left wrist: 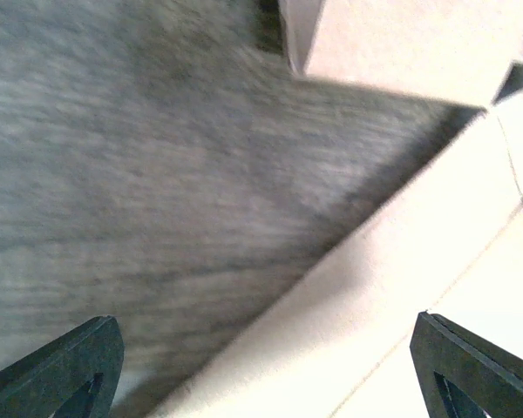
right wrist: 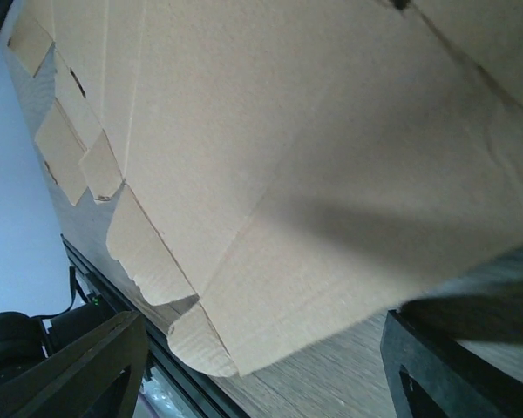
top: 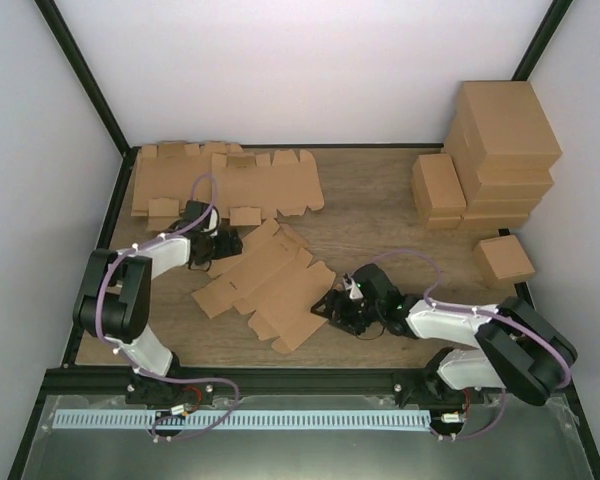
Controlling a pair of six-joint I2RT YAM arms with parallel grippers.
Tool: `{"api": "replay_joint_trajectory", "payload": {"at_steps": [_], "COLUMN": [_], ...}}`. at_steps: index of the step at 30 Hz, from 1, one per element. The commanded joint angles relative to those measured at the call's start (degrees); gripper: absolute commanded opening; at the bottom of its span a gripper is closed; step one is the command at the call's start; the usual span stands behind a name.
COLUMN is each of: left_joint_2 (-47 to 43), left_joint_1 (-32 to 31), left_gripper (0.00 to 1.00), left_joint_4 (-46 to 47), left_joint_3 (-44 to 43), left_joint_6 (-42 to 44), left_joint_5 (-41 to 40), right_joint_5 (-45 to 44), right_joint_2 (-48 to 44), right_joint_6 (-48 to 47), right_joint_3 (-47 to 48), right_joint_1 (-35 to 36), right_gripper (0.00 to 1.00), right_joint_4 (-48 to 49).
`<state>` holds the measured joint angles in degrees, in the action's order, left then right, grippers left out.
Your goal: Fold the paper box
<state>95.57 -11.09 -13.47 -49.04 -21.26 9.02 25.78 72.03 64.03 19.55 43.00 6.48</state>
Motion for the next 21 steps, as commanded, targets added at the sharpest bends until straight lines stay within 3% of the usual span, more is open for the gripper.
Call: {"api": "replay_joint_trajectory", "payload": {"at_steps": [1, 8, 14, 21], "left_joint_2": [-1.4, -5.5, -14.8, -18.7], "left_joint_1": [-1.4, -5.6, -10.7, -23.9], "left_gripper": [0.92, 0.91, 0.91, 0.91], "left_joint_4": [-4.1, -5.3, -4.7, -0.4], "left_joint_3": [4.7, 9.4, 16.3, 18.2], "left_joint_6": [-2.6, -6.7, -12.6, -23.5], "left_joint_5": [6.1, 8.6, 8.3, 9.7], "right_joint_5": [2.5, 2.8, -0.1, 0.9], "right_joint_2": [4.1, 8.6, 10.4, 14.2], "right_joint_6": [0.4, -4.5, -12.7, -28.8], "right_joint_3": [2.2, 5.8, 9.2, 16.2], "right_joint_1": [-2.2, -9.1, -16.8, -21.5], "right_gripper": [0.76, 0.77, 0.78, 0.75], "right_joint_4": [4.1, 1.7, -4.7, -10.8]}}
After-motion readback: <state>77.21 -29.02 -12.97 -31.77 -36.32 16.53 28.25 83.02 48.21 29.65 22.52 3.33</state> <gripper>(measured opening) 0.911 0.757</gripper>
